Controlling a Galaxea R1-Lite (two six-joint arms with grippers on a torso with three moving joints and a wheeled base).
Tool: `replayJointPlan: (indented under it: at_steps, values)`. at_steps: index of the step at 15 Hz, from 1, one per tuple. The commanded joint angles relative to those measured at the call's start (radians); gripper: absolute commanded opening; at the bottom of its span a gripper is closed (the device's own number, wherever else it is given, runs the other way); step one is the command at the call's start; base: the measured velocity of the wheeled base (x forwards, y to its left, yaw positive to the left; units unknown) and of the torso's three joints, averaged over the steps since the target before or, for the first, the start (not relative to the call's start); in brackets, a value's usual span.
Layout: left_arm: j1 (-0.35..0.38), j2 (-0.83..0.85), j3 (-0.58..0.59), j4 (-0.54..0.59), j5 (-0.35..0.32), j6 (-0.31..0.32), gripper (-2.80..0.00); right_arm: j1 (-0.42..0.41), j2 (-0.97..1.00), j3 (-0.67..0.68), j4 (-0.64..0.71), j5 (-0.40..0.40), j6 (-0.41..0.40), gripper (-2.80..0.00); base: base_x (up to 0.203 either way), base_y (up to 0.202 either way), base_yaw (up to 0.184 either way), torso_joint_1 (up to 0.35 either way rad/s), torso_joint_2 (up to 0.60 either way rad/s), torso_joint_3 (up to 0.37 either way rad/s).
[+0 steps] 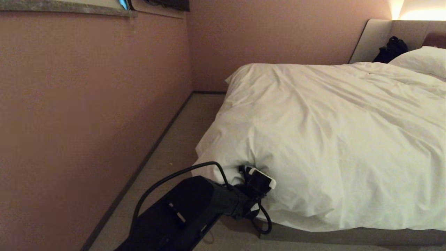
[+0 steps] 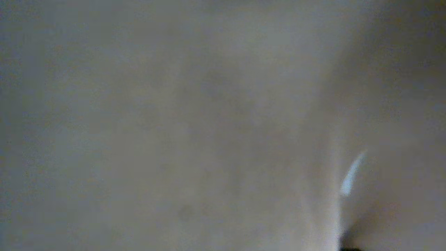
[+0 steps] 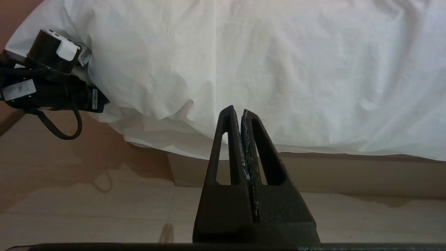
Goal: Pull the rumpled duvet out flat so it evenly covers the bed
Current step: Flatten the corners of the folded blanket
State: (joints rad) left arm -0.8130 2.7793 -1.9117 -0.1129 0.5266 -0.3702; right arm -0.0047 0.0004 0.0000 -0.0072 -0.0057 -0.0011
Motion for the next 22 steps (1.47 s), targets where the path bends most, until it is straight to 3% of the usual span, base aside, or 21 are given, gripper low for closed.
replayJointPlan:
  at_steps: [1, 6, 9, 14, 22]
  values:
    - [0.0, 0.008, -0.003, -0.034, 0.004, -0.001, -2.8, 0.0, 0.0, 0.0, 0.0, 0.0, 0.0, -2.8, 0.0, 0.0, 0.0, 0.0, 0.0, 0.0]
    - [-0.002, 0.005, -0.001, -0.076, 0.03, -0.004, -2.8, 0.0, 0.0, 0.0, 0.0, 0.0, 0.0, -2.8, 0.0, 0.0, 0.0, 0.0, 0.0, 0.0]
    - [-0.019, -0.017, 0.037, -0.093, 0.11, 0.001, -2.8, 0.0, 0.0, 0.0, 0.0, 0.0, 0.0, -2.8, 0.0, 0.0, 0.0, 0.0, 0.0, 0.0]
    - [-0.048, -0.138, 0.268, -0.101, 0.134, -0.004, -2.8, 0.0, 0.0, 0.0, 0.0, 0.0, 0.0, -2.8, 0.0, 0.0, 0.0, 0.0, 0.0, 0.0]
    - [-0.05, -0.315, 0.63, -0.289, 0.133, -0.003, -2.8, 0.0, 0.0, 0.0, 0.0, 0.0, 0.0, -2.8, 0.0, 0.0, 0.0, 0.0, 0.0, 0.0]
